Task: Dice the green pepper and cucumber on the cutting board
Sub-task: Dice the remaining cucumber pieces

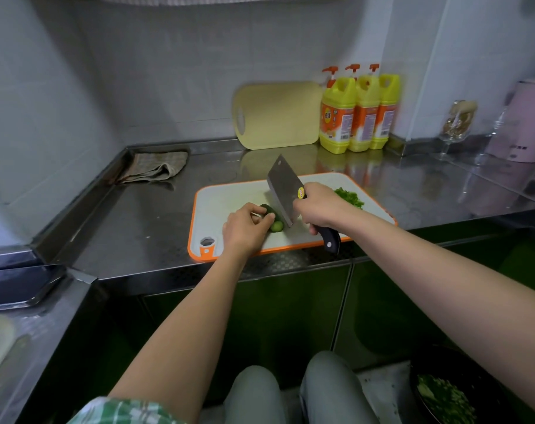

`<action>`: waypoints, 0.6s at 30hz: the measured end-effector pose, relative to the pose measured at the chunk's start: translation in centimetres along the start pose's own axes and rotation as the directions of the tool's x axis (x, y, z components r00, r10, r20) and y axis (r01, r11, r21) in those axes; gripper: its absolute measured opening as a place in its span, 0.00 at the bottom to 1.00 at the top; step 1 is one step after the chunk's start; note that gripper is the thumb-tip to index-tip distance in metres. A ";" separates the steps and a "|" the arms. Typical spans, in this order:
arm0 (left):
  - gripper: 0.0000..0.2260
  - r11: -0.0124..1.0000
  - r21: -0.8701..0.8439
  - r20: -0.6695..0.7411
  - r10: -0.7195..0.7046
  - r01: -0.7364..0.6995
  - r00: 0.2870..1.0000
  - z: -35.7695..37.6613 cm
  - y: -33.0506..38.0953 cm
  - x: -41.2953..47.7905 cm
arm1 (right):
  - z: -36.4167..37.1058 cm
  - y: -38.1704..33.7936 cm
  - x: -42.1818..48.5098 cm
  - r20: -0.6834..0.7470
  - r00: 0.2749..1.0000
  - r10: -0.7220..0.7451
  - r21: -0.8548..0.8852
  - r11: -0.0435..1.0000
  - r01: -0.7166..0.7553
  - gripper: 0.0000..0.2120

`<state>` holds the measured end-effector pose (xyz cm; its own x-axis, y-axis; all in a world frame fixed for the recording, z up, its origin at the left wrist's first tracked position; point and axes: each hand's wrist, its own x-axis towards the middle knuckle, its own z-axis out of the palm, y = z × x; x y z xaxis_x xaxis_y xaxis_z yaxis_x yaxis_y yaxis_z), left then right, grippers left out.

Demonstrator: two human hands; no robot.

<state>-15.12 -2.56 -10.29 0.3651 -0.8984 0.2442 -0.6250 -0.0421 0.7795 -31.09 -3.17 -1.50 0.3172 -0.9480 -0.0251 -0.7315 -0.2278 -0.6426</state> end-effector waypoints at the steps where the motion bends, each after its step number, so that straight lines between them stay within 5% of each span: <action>1: 0.07 1.000 0.006 -0.001 -0.002 0.002 1.000 0.0 0.0 0.0 | 0.1 -0.1 -0.1 0.013 1.000 0.005 0.000 1.000 -0.005 0.05; 18: 0.06 1.000 -0.013 -0.002 -0.016 0.016 1.000 0.2 -0.2 0.1 | 1.5 -1.5 -1.3 -0.020 1.000 -0.010 -0.207 0.978 0.006 0.05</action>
<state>-15.05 -2.75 -10.50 0.3766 -0.8967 0.2327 -0.6102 -0.0512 0.7906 -29.55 -1.27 -1.66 0.3124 -0.9499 -0.0030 -0.8387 -0.2743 -0.4704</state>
